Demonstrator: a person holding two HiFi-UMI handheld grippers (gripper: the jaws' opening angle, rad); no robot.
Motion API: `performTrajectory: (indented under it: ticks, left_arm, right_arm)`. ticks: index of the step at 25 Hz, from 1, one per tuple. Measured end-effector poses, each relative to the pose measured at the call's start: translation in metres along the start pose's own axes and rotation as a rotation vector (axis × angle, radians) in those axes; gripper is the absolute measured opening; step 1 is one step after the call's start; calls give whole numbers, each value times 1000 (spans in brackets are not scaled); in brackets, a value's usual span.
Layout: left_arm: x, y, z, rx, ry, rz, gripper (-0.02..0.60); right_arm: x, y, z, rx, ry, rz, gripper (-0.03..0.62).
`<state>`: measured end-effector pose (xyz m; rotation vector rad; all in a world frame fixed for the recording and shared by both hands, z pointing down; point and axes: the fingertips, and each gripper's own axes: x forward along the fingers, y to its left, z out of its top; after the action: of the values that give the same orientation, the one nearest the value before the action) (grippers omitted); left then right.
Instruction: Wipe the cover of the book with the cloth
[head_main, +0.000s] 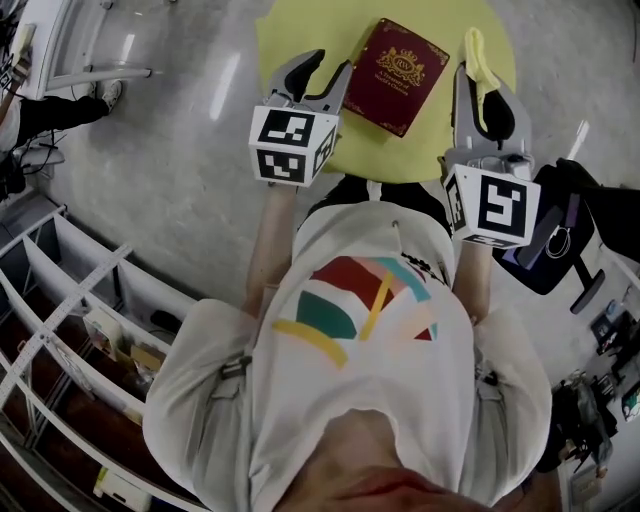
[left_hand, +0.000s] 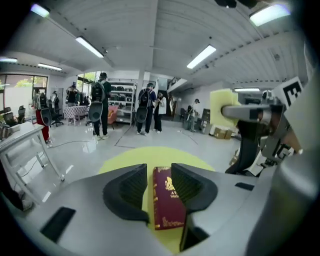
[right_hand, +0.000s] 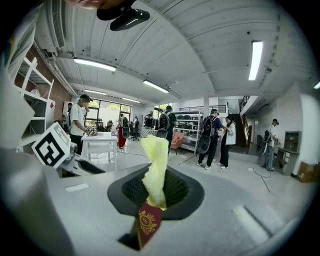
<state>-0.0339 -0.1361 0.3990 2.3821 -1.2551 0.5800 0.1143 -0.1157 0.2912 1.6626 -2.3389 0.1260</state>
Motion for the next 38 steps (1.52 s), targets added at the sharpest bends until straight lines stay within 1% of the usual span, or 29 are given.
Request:
performTrajectory:
  ticks: [1, 3, 6, 7, 11, 15, 17, 19, 20, 24, 27, 32, 36, 38]
  left_arm:
    - [7, -2, -15, -4, 46, -9, 137]
    - [20, -4, -45, -36, 132, -31, 138]
    - [33, -8, -85, -60, 259, -54, 184]
    - [36, -9, -96, -65, 291, -59, 187]
    - [45, -11, -123, -124, 373, -80, 186]
    - [53, -8, -141, -166, 430, -91, 184]
    - [55, -6, -146, -170, 448, -88, 158]
    - [57, -4, -148, -171, 449, -81, 113]
    - [58, -4, -149, -174, 448, -79, 109]
    - [60, -2, -155, -175, 483, -74, 109]
    - [62, -3, -159, -187, 511, -88, 110]
    - [64, -2, -163, -230, 511, -100, 117]
    - [63, -1, -164, -223, 508, -81, 121]
    - [63, -1, -163, -215, 508, -80, 121]
  right_arm:
    - [-1, -1, -3, 4, 7, -6, 32]
    - [-4, -4, -10, 12, 23, -16, 32]
    - [-6, -8, -20, 24, 49, -28, 32]
    - [-7, -9, -24, 29, 56, -32, 32]
    - [-10, -13, -34, 42, 79, -44, 32]
    - [-8, -14, -42, 44, 97, -44, 32]
    - [-7, -16, -44, 46, 101, -45, 32]
    - [-7, -17, -45, 46, 106, -46, 32]
    - [-7, -17, -45, 46, 109, -46, 32]
    - [-5, -19, -50, 44, 117, -43, 32]
    - [-4, -20, -50, 44, 120, -42, 32]
    - [-1, -21, -55, 38, 133, -40, 32]
    - [3, -27, -61, -12, 161, -48, 32]
    - [10, -30, -67, -63, 202, -47, 32]
